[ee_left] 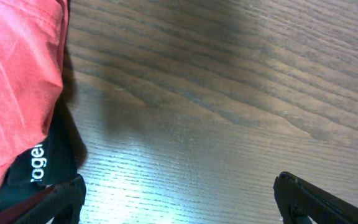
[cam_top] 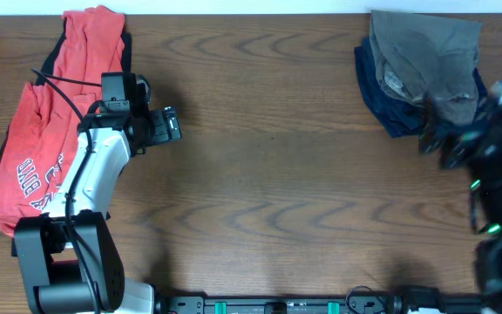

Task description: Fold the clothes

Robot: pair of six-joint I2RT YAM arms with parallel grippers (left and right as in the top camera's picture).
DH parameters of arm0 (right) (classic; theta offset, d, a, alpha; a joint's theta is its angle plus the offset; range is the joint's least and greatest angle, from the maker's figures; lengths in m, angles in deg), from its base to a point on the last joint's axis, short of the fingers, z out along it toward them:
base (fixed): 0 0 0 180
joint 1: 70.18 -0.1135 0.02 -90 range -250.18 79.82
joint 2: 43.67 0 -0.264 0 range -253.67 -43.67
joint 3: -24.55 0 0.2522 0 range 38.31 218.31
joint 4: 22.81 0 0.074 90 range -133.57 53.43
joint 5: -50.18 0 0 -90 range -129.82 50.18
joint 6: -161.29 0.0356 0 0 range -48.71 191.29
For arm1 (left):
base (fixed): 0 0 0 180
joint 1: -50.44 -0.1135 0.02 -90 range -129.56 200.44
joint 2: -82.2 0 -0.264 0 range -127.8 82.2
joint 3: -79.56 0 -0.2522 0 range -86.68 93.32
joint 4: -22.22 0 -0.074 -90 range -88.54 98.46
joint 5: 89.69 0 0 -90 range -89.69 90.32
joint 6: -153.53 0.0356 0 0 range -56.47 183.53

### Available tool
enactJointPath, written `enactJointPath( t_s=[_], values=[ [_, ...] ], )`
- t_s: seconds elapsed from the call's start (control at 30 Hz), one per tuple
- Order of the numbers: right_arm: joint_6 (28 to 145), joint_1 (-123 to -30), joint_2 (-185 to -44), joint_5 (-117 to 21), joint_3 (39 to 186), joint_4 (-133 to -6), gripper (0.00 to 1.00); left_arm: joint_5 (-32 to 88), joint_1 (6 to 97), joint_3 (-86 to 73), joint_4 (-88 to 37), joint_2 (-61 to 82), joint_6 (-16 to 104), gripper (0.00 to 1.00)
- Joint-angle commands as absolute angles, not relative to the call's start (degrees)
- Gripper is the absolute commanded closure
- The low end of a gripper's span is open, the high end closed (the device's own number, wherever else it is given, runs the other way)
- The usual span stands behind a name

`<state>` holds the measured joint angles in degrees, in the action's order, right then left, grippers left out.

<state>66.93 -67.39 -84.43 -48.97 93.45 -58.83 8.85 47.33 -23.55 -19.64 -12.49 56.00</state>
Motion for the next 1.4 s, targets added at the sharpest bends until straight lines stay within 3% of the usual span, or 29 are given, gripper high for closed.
enactJointPath(
  t_s=[0.0,0.23,0.6,1.37],
  values=[
    [72.59,-69.07,-76.19,-48.8,80.51,-54.7,0.01,8.26,47.24,-22.32,-19.77,-11.62,55.71,0.02],
    [78.58,-69.58,-59.64,-47.11,60.62,-50.3,0.01,8.26,47.24,-22.32,-19.77,-11.62,55.71,0.02],
    [78.51,-69.88,-46.74,-47.07,43.57,-44.38,0.01,8.26,47.24,-22.32,-19.77,-11.62,55.71,0.02],
    [75.3,-69.86,-43.95,-46.06,39.9,-42.96,0.01,8.26,47.24,-22.32,-19.77,-11.62,55.71,0.02]
  ],
)
